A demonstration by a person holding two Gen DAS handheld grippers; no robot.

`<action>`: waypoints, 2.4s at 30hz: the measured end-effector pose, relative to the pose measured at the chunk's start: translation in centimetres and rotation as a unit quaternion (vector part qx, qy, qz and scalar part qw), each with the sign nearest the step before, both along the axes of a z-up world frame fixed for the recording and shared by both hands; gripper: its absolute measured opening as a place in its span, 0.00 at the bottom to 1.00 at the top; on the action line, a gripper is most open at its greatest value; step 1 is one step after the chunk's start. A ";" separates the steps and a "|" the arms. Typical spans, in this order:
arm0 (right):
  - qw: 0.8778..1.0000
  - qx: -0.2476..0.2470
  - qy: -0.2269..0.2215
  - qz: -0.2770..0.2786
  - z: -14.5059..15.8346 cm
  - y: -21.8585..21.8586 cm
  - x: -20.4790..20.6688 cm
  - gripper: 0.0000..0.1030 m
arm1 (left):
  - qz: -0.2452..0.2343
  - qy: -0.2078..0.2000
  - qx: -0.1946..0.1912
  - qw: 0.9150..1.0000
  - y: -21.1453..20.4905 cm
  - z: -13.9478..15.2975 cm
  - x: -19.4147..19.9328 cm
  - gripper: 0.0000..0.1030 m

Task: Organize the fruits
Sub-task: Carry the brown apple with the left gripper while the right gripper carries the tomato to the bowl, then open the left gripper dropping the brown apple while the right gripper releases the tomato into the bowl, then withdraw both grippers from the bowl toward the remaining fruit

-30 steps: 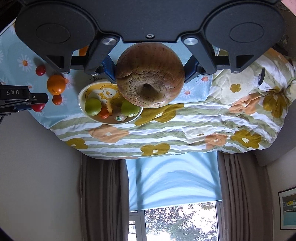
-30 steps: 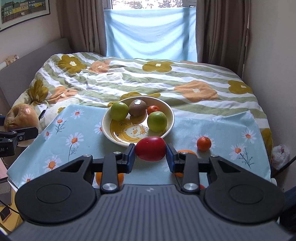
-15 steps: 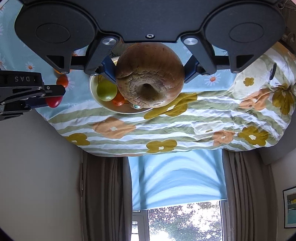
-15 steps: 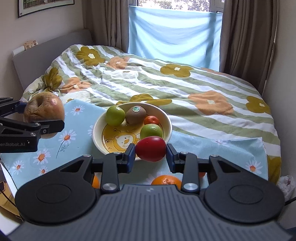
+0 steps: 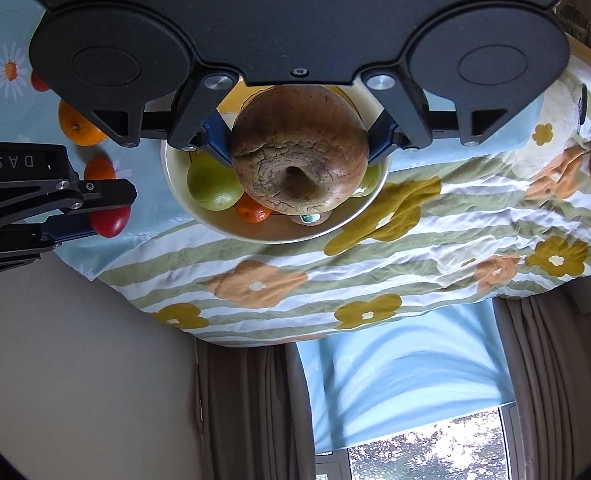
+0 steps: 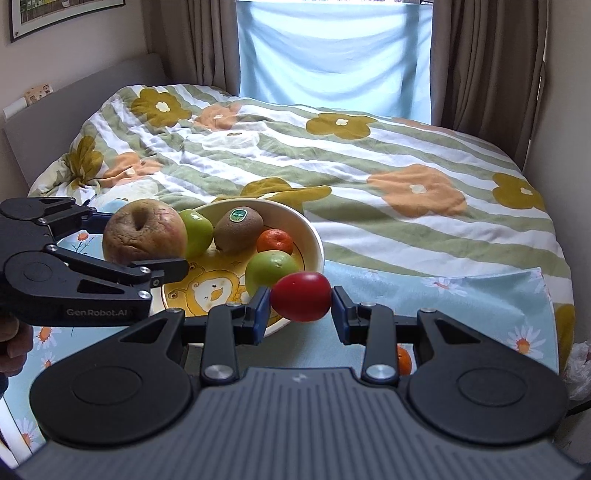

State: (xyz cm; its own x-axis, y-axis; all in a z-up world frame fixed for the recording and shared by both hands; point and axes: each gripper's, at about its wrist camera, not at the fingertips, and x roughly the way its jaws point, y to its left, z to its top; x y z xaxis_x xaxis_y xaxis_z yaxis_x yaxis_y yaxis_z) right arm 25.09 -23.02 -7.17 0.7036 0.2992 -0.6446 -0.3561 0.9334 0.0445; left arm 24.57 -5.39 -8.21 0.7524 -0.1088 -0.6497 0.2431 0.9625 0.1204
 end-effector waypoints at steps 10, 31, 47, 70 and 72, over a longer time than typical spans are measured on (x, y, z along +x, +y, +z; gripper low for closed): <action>1.000 0.002 0.019 -0.017 -1.6 0.3 1.9 0.49 | -0.031 0.026 0.021 0.999 -0.9 -3.0 2.7 0.75; 1.000 -0.003 0.018 -0.001 -1.0 2.2 2.0 0.49 | -0.012 -0.012 0.037 0.999 2.4 -0.2 -0.5 0.99; 0.998 -0.010 0.036 0.055 -2.4 6.4 1.6 0.49 | 0.044 -0.012 0.017 0.999 5.1 1.1 -4.3 0.99; 1.000 -0.007 -0.027 0.008 2.8 4.1 -3.2 1.00 | 0.055 -0.026 -0.017 0.998 5.5 4.9 -8.4 0.99; 0.999 0.000 -0.033 -0.001 3.8 3.4 -4.4 1.00 | 0.056 -0.027 -0.023 0.998 5.5 5.6 -9.0 0.99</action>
